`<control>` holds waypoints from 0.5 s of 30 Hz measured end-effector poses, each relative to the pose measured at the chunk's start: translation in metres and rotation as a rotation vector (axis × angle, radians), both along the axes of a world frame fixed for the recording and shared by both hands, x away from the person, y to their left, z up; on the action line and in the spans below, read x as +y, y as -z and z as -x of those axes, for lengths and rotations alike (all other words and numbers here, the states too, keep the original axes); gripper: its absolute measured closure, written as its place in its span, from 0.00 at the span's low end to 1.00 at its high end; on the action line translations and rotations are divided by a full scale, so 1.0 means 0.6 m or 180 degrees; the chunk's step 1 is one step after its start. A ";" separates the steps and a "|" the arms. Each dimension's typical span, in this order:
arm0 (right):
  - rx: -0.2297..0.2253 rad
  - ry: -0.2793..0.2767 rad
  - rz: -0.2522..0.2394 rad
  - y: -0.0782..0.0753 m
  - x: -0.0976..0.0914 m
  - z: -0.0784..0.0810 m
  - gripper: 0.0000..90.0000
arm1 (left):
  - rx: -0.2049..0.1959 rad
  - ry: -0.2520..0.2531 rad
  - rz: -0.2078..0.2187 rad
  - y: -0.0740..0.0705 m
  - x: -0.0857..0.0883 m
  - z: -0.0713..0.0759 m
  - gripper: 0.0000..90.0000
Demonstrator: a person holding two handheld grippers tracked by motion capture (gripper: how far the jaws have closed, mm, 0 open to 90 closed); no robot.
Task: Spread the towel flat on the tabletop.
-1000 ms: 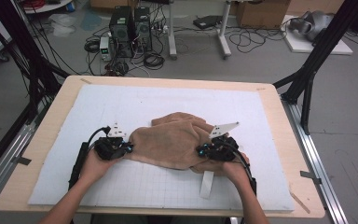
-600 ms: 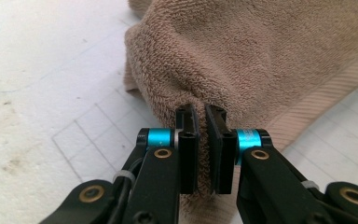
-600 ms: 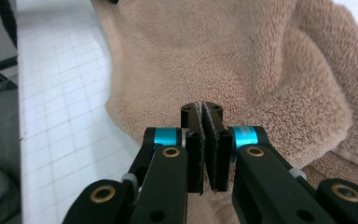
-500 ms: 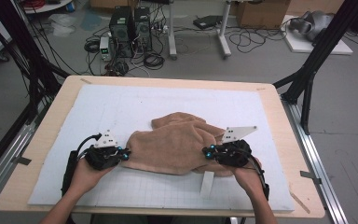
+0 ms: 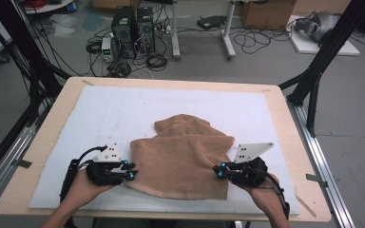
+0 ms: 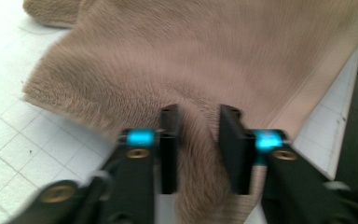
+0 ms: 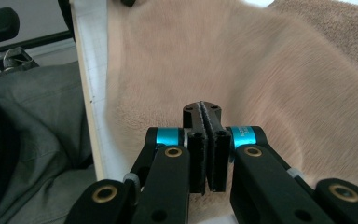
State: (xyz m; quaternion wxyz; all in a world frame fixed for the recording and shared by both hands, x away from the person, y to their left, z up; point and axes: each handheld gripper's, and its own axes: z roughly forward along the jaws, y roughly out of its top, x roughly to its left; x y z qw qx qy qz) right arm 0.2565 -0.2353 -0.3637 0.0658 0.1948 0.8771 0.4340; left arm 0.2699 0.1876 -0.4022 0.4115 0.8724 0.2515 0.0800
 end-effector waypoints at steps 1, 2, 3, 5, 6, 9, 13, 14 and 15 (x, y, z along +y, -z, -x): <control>-0.0014 0.0048 -0.0008 0.001 0.001 -0.006 0.92 | -0.0015 -0.0025 0.0030 0.000 0.001 -0.005 0.72; 0.0022 0.0050 -0.0001 0.005 0.002 -0.015 0.90 | -0.0005 -0.0071 0.0070 0.000 0.002 -0.010 0.69; 0.0047 0.0049 0.0019 0.009 0.004 -0.024 0.86 | -0.0021 -0.0122 0.0099 0.001 0.002 -0.015 0.67; 0.0106 0.0083 0.0037 0.021 0.008 -0.042 0.84 | -0.0025 -0.0196 0.0102 0.005 0.001 -0.027 0.65; 0.0140 0.0098 0.0039 0.028 0.012 -0.051 0.81 | -0.0021 -0.0240 0.0081 0.009 -0.001 -0.033 0.65; 0.0227 0.0149 0.0117 0.051 0.025 -0.071 0.77 | -0.0019 -0.0308 -0.0108 0.026 -0.015 -0.052 0.67; 0.0332 0.0164 0.0271 0.084 0.044 -0.087 0.77 | 0.0045 -0.0265 -0.0422 0.050 -0.032 -0.063 0.70; 0.0343 0.0150 0.0301 0.090 0.048 -0.089 0.80 | -0.0022 -0.0252 -0.0430 0.054 -0.034 -0.061 0.73; 0.0372 0.0131 0.0316 0.095 0.050 -0.090 0.82 | -0.0048 -0.0236 -0.0406 0.055 -0.035 -0.059 0.76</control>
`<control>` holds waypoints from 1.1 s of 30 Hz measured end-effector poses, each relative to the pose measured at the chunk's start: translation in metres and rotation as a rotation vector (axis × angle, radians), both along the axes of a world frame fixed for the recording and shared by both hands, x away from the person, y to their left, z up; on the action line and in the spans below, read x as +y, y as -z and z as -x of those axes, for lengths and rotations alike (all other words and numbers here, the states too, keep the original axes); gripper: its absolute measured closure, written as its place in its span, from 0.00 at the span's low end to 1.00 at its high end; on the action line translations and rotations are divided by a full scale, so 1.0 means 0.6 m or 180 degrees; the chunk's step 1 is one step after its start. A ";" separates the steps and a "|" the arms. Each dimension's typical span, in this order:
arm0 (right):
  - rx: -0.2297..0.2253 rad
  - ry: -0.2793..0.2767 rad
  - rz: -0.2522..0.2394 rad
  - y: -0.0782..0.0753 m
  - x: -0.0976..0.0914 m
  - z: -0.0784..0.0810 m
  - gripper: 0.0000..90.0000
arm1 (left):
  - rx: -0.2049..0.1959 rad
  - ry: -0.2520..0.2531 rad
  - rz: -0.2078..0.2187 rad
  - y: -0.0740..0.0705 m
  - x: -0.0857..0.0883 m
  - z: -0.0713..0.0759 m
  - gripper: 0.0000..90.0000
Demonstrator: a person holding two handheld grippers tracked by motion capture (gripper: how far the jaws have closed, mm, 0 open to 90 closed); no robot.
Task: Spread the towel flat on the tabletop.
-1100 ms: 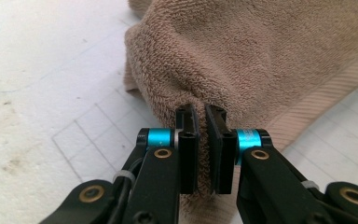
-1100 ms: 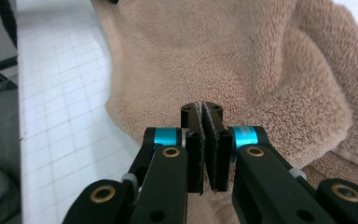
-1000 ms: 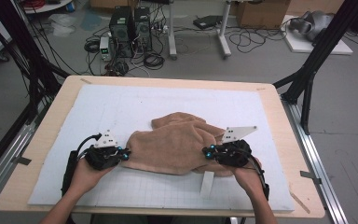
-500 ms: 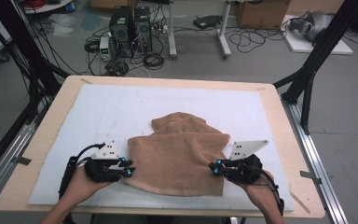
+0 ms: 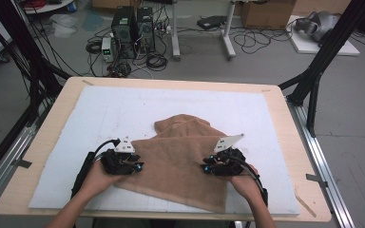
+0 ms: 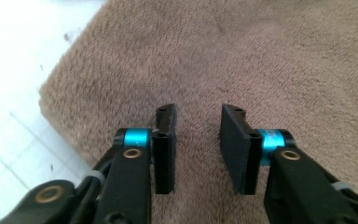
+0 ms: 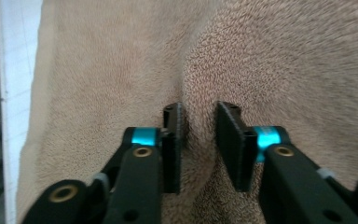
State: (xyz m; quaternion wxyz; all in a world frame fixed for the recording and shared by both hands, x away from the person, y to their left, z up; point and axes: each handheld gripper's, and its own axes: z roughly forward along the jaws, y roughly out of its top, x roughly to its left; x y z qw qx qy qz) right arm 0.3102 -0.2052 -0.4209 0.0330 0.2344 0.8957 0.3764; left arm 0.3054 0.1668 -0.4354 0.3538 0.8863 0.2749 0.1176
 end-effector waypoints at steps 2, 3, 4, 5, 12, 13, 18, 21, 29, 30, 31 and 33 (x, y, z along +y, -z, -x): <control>0.0021 0.0004 0.0030 0.008 0.002 0.000 0.88 | -0.0017 0.0022 0.0020 0.001 0.000 0.005 0.87; 0.0041 0.0006 0.0024 0.011 0.003 0.000 0.90 | -0.0025 0.0020 0.0013 0.001 -0.001 0.008 0.90; 0.0048 -0.0010 0.0020 0.012 0.003 0.001 0.91 | -0.0018 0.0029 -0.0003 0.000 -0.002 0.010 0.93; 0.0038 -0.0010 0.0014 0.012 0.002 0.002 0.92 | 0.0006 0.0044 -0.0001 -0.001 -0.002 0.011 0.95; -0.0039 -0.0032 -0.0048 -0.003 -0.006 0.022 0.93 | 0.0012 0.0151 -0.0026 -0.009 0.001 0.034 0.96; -0.0055 -0.0040 -0.0065 -0.005 -0.008 0.025 0.93 | -0.0001 0.0165 0.0001 -0.011 0.001 0.040 0.96; -0.0053 -0.0065 -0.0149 -0.012 -0.014 0.048 0.93 | -0.0007 0.0209 0.0117 -0.017 0.009 0.069 0.96; -0.0071 -0.0107 -0.0131 -0.012 -0.014 0.063 0.93 | 0.0023 0.0252 0.0116 -0.010 0.013 0.083 0.96; -0.0089 -0.0196 -0.0126 -0.010 -0.016 0.099 0.92 | 0.0049 0.0350 0.0231 -0.014 0.021 0.106 0.94; -0.0098 -0.0208 -0.0145 -0.014 -0.017 0.101 0.91 | 0.0026 0.0340 0.0278 -0.019 0.022 0.103 0.91; -0.0143 -0.0208 -0.0174 -0.019 -0.017 0.102 0.89 | 0.0012 0.0315 0.0333 -0.024 0.024 0.099 0.89; -0.0188 -0.0207 -0.0225 -0.030 -0.021 0.100 0.86 | -0.0021 0.0240 0.0405 -0.034 0.025 0.087 0.83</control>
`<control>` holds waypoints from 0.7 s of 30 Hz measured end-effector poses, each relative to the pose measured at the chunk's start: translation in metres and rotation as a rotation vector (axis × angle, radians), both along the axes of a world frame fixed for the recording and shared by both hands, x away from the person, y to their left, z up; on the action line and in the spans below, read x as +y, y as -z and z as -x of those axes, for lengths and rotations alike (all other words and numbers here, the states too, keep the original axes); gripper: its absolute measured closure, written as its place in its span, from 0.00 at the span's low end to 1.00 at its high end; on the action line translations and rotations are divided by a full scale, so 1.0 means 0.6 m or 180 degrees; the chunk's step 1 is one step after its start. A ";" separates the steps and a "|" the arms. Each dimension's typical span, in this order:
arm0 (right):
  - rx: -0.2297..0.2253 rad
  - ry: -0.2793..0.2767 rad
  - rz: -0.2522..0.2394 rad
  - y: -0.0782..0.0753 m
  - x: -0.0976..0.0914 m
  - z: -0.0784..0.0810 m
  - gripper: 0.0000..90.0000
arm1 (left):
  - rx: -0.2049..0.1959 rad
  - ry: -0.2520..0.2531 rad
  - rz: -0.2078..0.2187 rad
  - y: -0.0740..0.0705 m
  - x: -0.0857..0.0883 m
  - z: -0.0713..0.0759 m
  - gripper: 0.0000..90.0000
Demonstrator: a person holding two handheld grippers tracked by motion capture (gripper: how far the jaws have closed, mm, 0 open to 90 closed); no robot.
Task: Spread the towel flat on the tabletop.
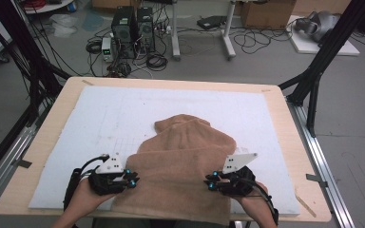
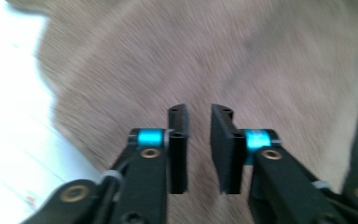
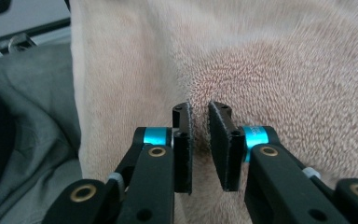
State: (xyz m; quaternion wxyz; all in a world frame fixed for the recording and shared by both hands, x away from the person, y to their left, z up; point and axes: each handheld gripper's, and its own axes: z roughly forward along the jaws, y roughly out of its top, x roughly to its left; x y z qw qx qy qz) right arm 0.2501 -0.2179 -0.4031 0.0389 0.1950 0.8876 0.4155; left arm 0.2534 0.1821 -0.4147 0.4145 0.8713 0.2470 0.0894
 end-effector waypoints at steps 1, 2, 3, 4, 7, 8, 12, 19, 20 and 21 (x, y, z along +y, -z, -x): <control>-0.0010 0.0008 -0.0002 -0.003 -0.002 -0.003 0.84 | -0.0012 -0.0023 0.0015 -0.003 -0.001 -0.006 0.82; 0.0007 0.0014 0.0008 -0.004 -0.004 -0.006 0.82 | -0.0026 -0.0030 0.0003 -0.004 -0.002 -0.013 0.81; 0.0029 0.0025 0.0031 -0.001 -0.006 -0.010 0.80 | -0.0010 -0.0064 -0.0013 -0.001 -0.005 -0.020 0.80; 0.0076 0.0049 0.0064 0.005 -0.008 -0.014 0.79 | -0.0010 -0.0069 -0.0048 0.002 -0.007 -0.024 0.79; 0.0166 0.0097 0.0126 0.025 -0.011 -0.020 0.77 | 0.0061 -0.0131 -0.0277 0.026 -0.017 -0.036 0.73; 0.0182 0.0113 0.0164 0.032 -0.011 -0.021 0.78 | 0.0071 -0.0126 -0.0372 0.035 -0.020 -0.038 0.73; 0.0236 0.0125 0.0166 0.052 -0.009 -0.023 0.89 | 0.0065 -0.0122 -0.0219 0.041 -0.014 -0.033 0.91; 0.0278 0.0017 0.0146 0.046 -0.007 -0.010 0.93 | 0.0047 -0.0046 -0.0239 0.037 -0.010 -0.012 0.96; 0.0268 0.0000 0.0131 0.043 -0.007 -0.006 0.93 | 0.0059 -0.0029 -0.0223 0.036 -0.008 -0.008 0.96; 0.0246 0.0005 0.0137 0.040 -0.007 0.000 0.93 | 0.0095 -0.0018 -0.0186 0.034 -0.007 -0.003 0.96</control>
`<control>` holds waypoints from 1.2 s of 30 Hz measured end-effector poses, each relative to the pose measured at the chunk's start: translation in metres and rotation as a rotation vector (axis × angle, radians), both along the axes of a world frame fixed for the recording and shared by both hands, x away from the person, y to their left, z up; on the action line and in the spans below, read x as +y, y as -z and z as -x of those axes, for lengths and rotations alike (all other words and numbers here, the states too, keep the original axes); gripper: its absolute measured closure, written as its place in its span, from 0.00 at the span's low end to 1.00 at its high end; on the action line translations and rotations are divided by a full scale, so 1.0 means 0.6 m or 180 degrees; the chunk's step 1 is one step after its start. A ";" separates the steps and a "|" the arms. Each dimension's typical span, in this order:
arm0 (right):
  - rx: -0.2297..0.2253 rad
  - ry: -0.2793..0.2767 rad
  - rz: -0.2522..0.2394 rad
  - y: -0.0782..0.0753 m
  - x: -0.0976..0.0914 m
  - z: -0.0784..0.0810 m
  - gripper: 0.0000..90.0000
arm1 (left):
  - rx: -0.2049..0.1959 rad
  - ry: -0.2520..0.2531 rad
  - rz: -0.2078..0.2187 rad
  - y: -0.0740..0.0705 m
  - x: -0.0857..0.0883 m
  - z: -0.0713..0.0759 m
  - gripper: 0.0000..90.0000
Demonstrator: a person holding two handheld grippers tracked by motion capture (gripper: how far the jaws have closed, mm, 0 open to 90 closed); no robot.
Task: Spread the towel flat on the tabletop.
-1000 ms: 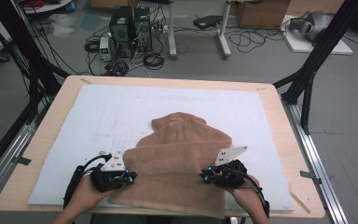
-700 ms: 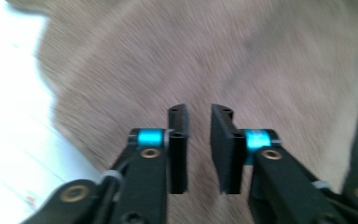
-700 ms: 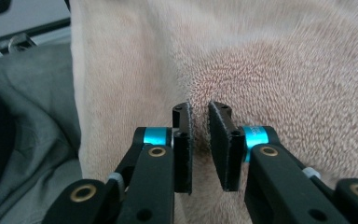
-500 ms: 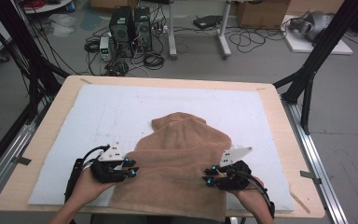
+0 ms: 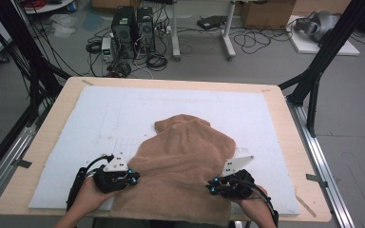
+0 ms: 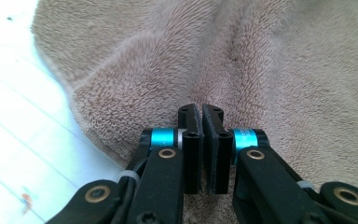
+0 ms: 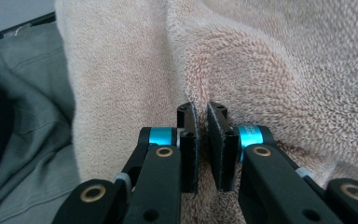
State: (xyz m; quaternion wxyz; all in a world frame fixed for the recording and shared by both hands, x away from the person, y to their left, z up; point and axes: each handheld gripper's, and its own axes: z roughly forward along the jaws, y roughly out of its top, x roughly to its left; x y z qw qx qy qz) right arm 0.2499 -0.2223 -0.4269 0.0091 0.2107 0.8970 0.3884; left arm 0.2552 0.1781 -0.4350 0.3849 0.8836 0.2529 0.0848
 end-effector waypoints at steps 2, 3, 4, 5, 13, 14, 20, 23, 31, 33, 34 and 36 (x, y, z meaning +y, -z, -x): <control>-0.0027 -0.0023 0.0009 -0.007 -0.002 0.011 0.93 | -0.0029 0.0062 0.0004 -0.006 0.001 0.012 0.96; -0.0050 -0.0037 -0.0012 -0.010 -0.002 0.017 0.93 | -0.0034 0.0086 0.0023 -0.009 0.001 0.019 0.96; -0.0050 -0.0059 -0.0023 -0.014 -0.002 0.024 0.93 | -0.0038 0.0100 0.0066 -0.013 0.001 0.025 0.96; -0.0059 -0.0106 -0.0028 -0.019 -0.003 0.029 0.93 | -0.0053 0.0130 0.0090 -0.017 0.002 0.030 0.96; -0.0353 0.0114 -0.0373 -0.064 -0.029 0.022 0.79 | -0.0215 0.0002 0.0232 -0.039 -0.005 -0.006 0.78; -0.0393 0.0176 -0.0340 -0.067 -0.032 0.015 0.79 | -0.0252 -0.0046 0.0215 -0.038 -0.008 -0.015 0.77; -0.0230 0.0326 0.0006 -0.030 -0.022 -0.042 0.75 | -0.0232 -0.0245 -0.0215 -0.004 -0.030 -0.068 0.68; -0.0159 0.0298 0.0076 -0.005 -0.004 -0.054 0.75 | -0.0177 -0.0187 -0.0196 0.004 -0.030 -0.073 0.73; -0.0084 0.0130 0.0128 0.003 0.016 -0.056 0.94 | -0.0253 -0.0217 -0.0218 0.002 -0.021 -0.049 0.96; -0.0115 0.0086 0.0121 -0.008 0.015 -0.050 0.95 | -0.0262 -0.0256 -0.0186 0.002 -0.007 -0.037 0.96; -0.0122 0.0048 0.0102 -0.015 0.016 -0.047 0.95 | -0.0259 -0.0276 -0.0159 0.002 -0.002 -0.033 0.96; -0.0125 -0.0025 0.0095 -0.026 0.020 -0.041 0.96 | -0.0264 -0.0266 -0.0116 -0.002 0.009 -0.019 0.96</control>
